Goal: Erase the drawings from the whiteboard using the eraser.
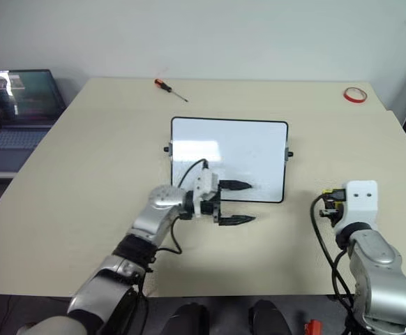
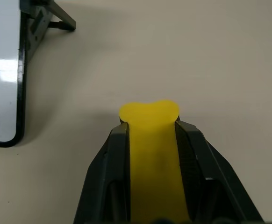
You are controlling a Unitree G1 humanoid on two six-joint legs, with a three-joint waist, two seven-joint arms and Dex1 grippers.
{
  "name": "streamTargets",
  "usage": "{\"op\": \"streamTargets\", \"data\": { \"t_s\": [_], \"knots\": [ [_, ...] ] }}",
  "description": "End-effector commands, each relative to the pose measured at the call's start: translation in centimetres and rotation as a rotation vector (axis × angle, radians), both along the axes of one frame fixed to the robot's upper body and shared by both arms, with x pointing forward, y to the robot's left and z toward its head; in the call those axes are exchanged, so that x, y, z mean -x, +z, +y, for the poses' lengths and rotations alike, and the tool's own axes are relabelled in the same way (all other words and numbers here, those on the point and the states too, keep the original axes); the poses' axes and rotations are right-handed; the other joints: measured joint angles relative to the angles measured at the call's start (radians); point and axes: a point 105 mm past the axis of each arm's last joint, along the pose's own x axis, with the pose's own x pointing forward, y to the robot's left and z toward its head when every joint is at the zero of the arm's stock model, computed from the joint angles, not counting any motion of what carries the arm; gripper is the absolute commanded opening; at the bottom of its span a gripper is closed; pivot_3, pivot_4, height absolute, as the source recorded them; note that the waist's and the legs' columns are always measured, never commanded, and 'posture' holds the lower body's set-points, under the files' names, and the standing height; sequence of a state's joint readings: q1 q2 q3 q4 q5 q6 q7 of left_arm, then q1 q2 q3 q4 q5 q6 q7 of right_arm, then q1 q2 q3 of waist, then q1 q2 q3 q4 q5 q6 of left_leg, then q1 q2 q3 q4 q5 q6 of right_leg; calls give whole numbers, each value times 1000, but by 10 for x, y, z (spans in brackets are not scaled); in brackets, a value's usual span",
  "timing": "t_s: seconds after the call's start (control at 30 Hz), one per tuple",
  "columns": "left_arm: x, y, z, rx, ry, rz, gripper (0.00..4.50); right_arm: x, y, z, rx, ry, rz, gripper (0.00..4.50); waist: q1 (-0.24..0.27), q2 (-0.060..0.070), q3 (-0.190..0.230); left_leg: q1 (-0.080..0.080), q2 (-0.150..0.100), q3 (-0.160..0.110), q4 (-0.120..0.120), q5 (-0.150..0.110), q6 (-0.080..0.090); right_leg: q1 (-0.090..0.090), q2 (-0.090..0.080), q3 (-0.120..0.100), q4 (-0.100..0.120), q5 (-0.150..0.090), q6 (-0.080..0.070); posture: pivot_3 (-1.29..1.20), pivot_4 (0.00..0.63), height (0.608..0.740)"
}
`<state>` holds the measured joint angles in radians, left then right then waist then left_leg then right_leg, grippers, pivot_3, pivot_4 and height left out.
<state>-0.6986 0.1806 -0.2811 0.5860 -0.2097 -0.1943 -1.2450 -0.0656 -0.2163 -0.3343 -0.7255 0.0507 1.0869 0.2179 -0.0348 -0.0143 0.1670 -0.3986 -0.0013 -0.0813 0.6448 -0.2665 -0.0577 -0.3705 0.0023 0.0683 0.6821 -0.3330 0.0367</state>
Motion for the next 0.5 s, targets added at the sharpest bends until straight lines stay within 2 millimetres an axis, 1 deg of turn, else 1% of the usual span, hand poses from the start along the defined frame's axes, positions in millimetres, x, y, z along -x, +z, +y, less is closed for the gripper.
{"op": "streamTargets", "data": {
  "t_s": [0.03,0.13,0.23,0.33,0.5],
  "knots": [
    [5,9,-20,13,-68,-51,4500,-2,2,-3,-12,-18,-38,1073,2,0,0,0,-1,0,0,0,0,0,-1,0,0,0,0,0,150,740],
    [10,10,-28,24,-83,-56,4500,-7,0,2,-24,-4,-41,1073,2,0,0,-1,-3,0,0,0,0,0,-3,1,0,-1,1,0,150,740],
    [12,7,-31,21,-80,-58,4500,-13,-2,7,-26,13,-44,1073,0,0,0,-1,-3,0,0,0,1,0,-3,1,0,-1,2,0,150,740],
    [14,6,-30,18,-76,-55,4500,-21,-3,13,-29,36,-48,1073,-4,0,0,0,-3,0,0,0,1,0,-3,1,1,-1,1,0,150,740],
    [13,5,-25,12,-60,-57,4500,-27,-6,14,-26,46,-51,1073,1,0,0,-1,-3,0,0,1,1,0,-4,0,1,-1,1,0,150,740]
  ]
}}
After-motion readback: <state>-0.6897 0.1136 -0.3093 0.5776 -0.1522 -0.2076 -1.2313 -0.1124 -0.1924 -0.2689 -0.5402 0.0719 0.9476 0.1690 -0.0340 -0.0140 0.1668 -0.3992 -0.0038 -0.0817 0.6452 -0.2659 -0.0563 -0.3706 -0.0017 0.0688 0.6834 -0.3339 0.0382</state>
